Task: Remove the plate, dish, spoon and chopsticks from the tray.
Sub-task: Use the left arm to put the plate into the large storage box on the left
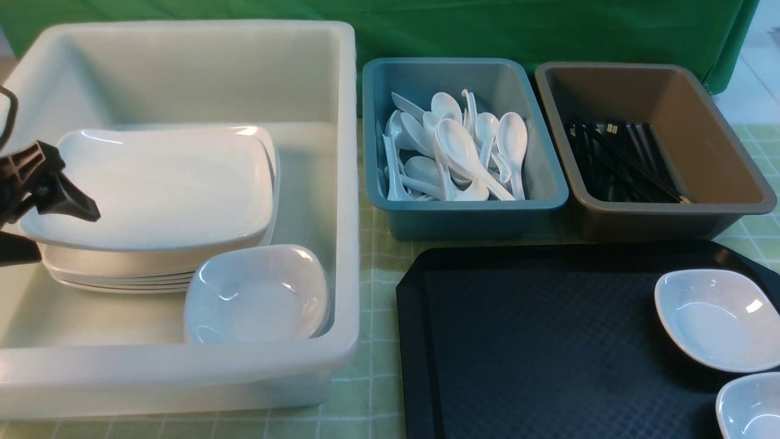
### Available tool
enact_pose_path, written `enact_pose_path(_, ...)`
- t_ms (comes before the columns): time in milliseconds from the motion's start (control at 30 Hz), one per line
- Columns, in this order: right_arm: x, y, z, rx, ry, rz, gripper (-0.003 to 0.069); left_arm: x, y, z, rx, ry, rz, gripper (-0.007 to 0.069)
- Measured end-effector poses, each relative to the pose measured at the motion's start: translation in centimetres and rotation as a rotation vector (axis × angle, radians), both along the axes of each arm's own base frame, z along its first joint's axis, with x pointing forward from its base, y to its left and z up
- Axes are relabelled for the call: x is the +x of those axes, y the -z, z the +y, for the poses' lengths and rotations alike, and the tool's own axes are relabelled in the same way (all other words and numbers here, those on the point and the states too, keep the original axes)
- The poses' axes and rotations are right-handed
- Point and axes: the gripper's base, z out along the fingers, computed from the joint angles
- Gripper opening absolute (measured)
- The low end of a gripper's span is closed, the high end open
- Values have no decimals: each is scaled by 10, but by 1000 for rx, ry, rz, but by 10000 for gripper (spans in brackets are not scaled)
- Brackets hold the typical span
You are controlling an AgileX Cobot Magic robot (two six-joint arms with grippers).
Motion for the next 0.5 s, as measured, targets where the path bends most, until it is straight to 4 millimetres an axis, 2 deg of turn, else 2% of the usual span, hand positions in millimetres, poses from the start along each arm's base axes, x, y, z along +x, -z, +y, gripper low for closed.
enact_pose_path(233,0,0,0,-1,0,4,127,5,14,4,15,3,42,554)
enact_pose_path(500,0,0,0,-1,0,4,127,6,14,4,14,8,49,554)
